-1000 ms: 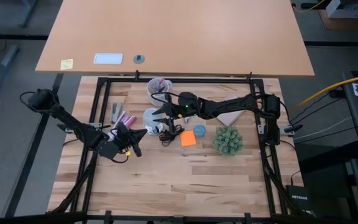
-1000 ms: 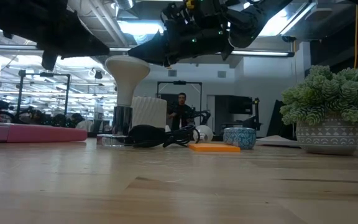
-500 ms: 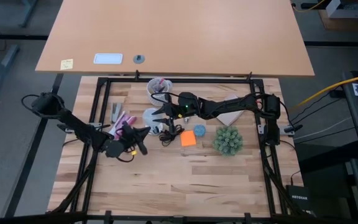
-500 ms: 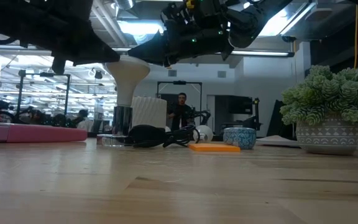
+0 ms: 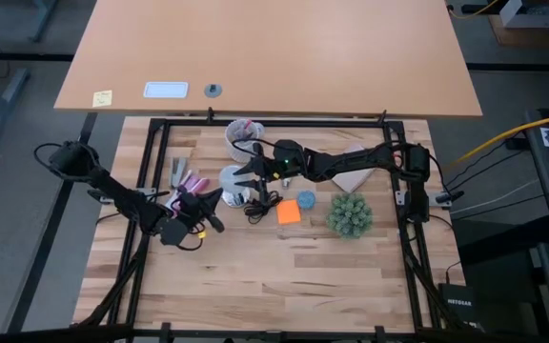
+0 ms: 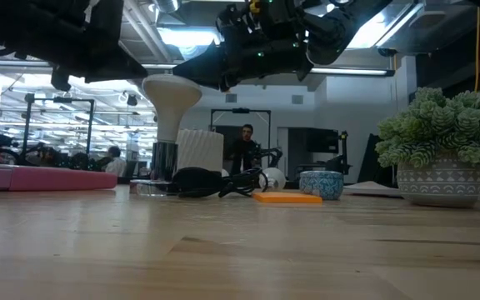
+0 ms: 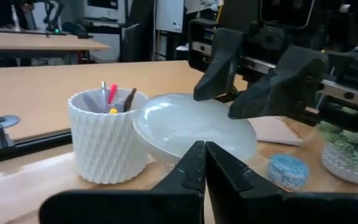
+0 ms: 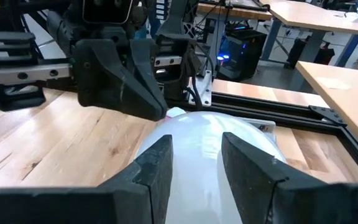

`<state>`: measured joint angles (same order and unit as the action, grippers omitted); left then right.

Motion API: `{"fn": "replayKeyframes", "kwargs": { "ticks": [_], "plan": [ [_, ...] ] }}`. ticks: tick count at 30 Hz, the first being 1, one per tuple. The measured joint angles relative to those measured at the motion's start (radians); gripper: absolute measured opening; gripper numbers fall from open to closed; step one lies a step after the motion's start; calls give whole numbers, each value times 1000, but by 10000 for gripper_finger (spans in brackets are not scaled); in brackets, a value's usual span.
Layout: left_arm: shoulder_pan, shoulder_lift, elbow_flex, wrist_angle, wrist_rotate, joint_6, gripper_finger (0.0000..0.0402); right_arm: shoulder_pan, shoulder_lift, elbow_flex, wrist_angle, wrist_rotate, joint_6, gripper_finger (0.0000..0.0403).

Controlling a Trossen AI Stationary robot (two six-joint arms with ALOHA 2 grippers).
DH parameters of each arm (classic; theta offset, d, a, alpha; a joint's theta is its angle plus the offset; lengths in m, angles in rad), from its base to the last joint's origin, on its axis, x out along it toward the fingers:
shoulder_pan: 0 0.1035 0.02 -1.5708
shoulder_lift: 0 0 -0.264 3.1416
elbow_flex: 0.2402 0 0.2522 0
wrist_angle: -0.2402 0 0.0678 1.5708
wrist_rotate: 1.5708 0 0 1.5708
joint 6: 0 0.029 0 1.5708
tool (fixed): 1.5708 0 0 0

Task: Screw lightbulb
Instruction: Insert the lightbulb into the silver lamp

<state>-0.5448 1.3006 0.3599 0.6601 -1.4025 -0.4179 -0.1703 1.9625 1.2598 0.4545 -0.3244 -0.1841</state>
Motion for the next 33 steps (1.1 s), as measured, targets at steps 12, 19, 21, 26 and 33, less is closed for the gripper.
{"fn": "replayKeyframes", "kwargs": {
  "ticks": [12, 19, 21, 26, 33],
  "plan": [
    [7, -2, 0, -15, -25, 24, 1, 1, 0, 0, 0, 0, 8, 143],
    [-28, -3, 0, 13, -26, 27, 1, 1, 0, 0, 1, -1, 7, 143],
    [-39, -3, 0, 44, -24, 31, 1, 0, 0, 0, 0, -1, 8, 143],
    [-50, -3, 0, 63, 75, 0, 1, 1, 0, 0, 1, 4, 20, 143],
    [8, 52, 1, 63, 198, -104, 1, 1, 0, 0, 6, 26, 26, 143]
  ]
}}
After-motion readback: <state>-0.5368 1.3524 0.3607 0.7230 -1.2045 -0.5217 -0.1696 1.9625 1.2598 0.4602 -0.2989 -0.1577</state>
